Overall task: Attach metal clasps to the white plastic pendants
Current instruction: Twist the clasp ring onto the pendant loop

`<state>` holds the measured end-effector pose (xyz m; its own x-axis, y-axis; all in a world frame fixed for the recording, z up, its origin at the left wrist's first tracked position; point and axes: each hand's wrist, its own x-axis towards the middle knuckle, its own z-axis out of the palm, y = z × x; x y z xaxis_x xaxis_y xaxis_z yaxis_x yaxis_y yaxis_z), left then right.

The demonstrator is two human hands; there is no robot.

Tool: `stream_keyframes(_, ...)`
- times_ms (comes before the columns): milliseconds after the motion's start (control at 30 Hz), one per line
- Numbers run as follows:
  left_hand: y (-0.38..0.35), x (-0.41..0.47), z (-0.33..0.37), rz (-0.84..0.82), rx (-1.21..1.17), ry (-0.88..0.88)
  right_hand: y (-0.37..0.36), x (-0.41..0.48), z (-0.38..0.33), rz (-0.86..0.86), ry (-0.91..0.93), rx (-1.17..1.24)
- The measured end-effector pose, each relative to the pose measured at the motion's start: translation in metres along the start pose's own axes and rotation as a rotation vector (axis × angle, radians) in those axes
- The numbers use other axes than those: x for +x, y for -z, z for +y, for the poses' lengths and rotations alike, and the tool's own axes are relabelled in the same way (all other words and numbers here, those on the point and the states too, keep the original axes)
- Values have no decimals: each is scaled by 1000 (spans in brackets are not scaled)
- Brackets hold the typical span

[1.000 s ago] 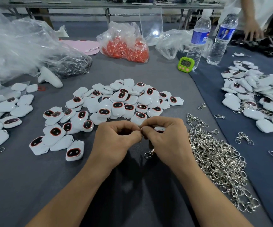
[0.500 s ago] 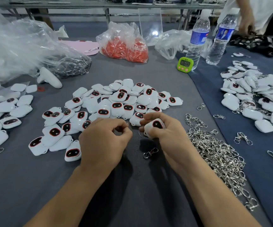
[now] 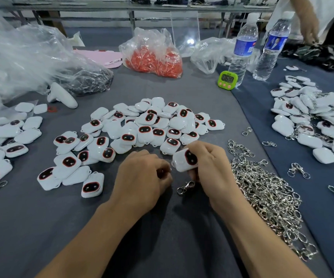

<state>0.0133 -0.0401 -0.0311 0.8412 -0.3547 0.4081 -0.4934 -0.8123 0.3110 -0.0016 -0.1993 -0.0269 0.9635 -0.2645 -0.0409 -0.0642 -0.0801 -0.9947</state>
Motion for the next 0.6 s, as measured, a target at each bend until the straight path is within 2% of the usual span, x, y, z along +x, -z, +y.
stream_keyframes(100, -1, 1, -3, -42, -54, 30, 2, 1, 0, -50, -26, 13)
stream_keyframes(233, -4, 2, -6, -95, -123, 85, 7, 2, 5, -36, 32, -206)
stream_keyframes(400, -1, 3, -10, -136, -218, 129, 14, -1, 3, -136, 85, -331)
stream_keyframes(600, 1, 3, -8, -134, -198, 134, 13, -3, -1, -81, 114, -423)
